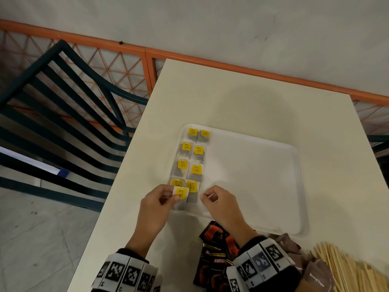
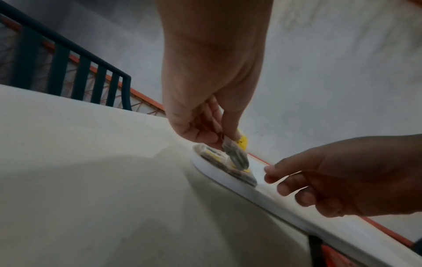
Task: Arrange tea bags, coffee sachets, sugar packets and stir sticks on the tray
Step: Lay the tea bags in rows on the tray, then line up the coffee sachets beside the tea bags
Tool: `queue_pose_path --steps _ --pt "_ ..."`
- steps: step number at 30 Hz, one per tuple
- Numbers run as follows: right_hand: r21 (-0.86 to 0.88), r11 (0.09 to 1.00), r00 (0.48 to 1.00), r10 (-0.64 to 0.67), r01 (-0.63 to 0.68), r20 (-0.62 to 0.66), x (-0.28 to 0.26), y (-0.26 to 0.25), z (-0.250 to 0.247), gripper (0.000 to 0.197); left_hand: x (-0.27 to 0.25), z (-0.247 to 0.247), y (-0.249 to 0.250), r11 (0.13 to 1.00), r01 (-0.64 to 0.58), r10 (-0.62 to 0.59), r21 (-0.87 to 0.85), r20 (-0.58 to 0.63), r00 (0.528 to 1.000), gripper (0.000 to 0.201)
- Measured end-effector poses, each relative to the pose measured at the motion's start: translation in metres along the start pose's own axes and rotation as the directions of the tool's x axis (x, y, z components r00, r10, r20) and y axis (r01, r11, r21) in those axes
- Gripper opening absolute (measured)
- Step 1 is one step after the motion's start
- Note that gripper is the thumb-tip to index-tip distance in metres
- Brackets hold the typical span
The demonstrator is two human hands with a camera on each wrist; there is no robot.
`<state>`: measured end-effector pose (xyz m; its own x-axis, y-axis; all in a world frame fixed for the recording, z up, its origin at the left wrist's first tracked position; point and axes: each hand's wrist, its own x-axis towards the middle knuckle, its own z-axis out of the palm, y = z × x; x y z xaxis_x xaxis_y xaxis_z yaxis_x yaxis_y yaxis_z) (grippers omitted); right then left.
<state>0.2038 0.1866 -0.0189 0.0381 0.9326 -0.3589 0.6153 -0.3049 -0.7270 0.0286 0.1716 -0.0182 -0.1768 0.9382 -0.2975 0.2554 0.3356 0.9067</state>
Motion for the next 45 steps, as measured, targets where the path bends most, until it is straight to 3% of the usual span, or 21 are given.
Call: queue_pose_path --steps 5,8,12,15,18,22,24,27,29,32,38,42,45 --pt "-0.023 1.000 0.999 -0.006 0.007 0.049 -0.014 0.007 -0.020 0.009 0.010 -0.001 -0.006 0.972 -0.078 0.062 0.223 0.078 0.995 0.018" --pt "0.000 0.999 0.998 0.037 -0.037 0.047 -0.026 0.015 -0.031 0.009 0.011 -0.001 -0.007 0.937 -0.152 0.126 0.313 0.101 0.987 0.029" --pt "-0.019 0.998 0.999 0.052 -0.052 0.017 -0.046 0.024 -0.046 0.005 0.008 -0.001 -0.008 0.827 -0.260 0.257 0.498 0.075 0.963 0.050" --pt "-0.044 0.998 0.999 0.041 -0.042 -0.021 -0.061 0.032 -0.058 0.004 -0.001 -0.003 -0.006 0.791 -0.347 0.366 0.505 0.065 0.928 0.046" --pt "-0.105 0.994 0.998 0.006 -0.012 -0.058 -0.077 0.040 -0.068 0.003 -0.019 -0.004 -0.005 0.775 -0.486 0.430 0.403 0.228 0.874 0.031" --pt "-0.233 0.972 0.999 -0.039 0.042 0.017 -0.103 0.048 -0.075 0.015 -0.051 0.001 -0.001 0.773 -0.542 0.259 0.329 0.618 0.743 0.036" --pt "-0.319 0.940 0.984 -0.069 0.118 0.162 -0.119 0.051 -0.072 0.040 -0.063 0.006 -0.002 0.764 -0.540 0.161 0.353 0.706 0.690 0.057" --pt "-0.494 0.837 0.929 -0.043 0.234 0.367 -0.140 0.057 -0.058 0.083 -0.079 0.016 -0.006 0.678 -0.597 0.057 0.429 0.779 0.624 0.091" --pt "-0.590 0.760 0.923 -0.035 0.274 0.383 -0.146 0.062 -0.047 0.093 -0.086 0.023 -0.007 0.612 -0.611 -0.002 0.503 0.773 0.634 0.099" --pt "-0.633 0.714 0.933 -0.081 0.299 0.350 -0.144 0.068 -0.039 0.086 -0.092 0.037 -0.007 0.572 -0.577 -0.007 0.582 0.707 0.707 0.093" --pt "-0.598 0.733 0.929 -0.129 0.326 0.348 -0.136 0.069 -0.045 0.059 -0.095 0.049 -0.003 0.763 -0.351 -0.039 0.543 0.580 0.813 0.077" --pt "-0.517 0.781 0.922 -0.191 0.350 0.336 -0.134 0.068 -0.049 0.045 -0.095 0.046 0.003 0.825 -0.334 0.015 0.455 0.574 0.819 0.056" --pt "-0.340 0.882 0.923 -0.219 0.327 0.318 -0.132 0.066 -0.059 0.035 -0.095 0.039 0.005 0.858 -0.336 0.051 0.389 0.586 0.809 0.042"
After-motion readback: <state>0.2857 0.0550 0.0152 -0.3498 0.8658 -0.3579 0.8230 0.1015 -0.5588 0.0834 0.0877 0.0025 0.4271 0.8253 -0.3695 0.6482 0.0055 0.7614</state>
